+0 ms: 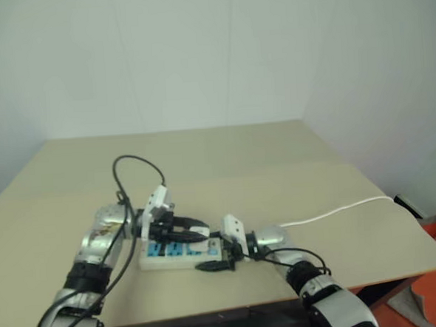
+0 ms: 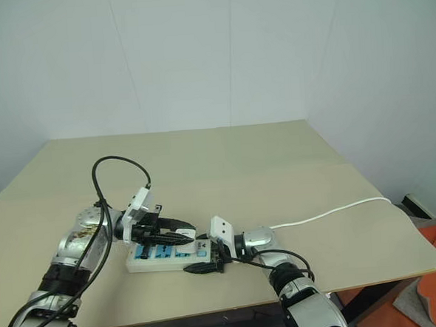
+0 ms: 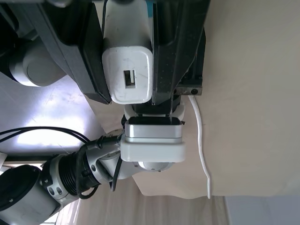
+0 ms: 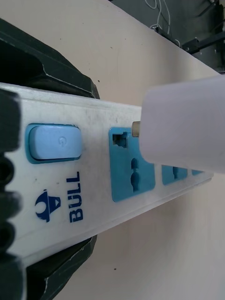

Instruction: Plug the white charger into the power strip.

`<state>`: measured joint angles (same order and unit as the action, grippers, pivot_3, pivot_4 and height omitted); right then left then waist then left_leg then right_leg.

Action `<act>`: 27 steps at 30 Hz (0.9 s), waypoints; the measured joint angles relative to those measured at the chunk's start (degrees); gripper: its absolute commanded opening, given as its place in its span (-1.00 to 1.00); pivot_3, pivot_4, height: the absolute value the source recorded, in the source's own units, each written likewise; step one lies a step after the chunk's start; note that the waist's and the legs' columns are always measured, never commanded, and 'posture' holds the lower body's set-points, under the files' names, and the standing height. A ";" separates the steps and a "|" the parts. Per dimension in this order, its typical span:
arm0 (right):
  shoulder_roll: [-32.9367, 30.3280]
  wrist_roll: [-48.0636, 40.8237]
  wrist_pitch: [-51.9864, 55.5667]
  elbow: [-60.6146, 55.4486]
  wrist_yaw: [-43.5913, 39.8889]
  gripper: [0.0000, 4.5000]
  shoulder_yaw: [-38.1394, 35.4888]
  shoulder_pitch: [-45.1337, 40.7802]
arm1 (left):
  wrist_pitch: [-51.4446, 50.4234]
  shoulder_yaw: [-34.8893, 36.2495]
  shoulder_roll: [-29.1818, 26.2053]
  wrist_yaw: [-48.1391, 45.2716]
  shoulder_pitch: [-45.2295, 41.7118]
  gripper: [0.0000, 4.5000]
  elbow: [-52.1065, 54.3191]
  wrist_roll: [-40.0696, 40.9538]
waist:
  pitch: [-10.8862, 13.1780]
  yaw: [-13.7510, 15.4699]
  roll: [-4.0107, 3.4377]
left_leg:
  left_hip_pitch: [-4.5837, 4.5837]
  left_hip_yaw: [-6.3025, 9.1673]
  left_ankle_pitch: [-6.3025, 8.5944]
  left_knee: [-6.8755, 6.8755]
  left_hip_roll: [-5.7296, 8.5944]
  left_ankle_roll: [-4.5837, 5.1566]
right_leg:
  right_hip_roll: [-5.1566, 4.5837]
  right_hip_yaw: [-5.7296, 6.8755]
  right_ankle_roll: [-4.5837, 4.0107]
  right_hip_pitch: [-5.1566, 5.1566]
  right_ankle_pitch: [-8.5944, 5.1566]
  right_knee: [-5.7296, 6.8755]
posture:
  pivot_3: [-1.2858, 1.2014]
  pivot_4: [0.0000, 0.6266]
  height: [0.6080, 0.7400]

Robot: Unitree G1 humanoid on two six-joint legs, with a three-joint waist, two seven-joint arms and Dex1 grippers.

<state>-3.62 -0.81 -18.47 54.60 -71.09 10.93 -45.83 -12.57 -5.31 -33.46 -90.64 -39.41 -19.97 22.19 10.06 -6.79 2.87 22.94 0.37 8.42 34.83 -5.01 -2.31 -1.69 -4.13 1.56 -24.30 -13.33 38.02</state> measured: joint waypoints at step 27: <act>-0.63 1.82 -0.82 1.70 0.14 0.53 2.06 -1.96 | -0.83 1.83 -0.78 -0.73 -0.09 -0.55 -0.79 1.74 | 0.00 -0.25 0.00 | -0.08 0.00 0.00 -0.05 0.00 0.00 | 0.00 -0.01 -0.02 0.02 -0.01 0.00 | 0.03 -0.52 1.00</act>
<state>-4.25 1.01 -19.29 56.30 -70.95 12.99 -47.79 -13.40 -3.49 -34.25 -91.37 -39.51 -20.76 23.92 10.06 -7.04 2.87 22.86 0.37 8.42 34.78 -5.01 -2.32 -1.68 -4.15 1.54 -24.28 -13.34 38.02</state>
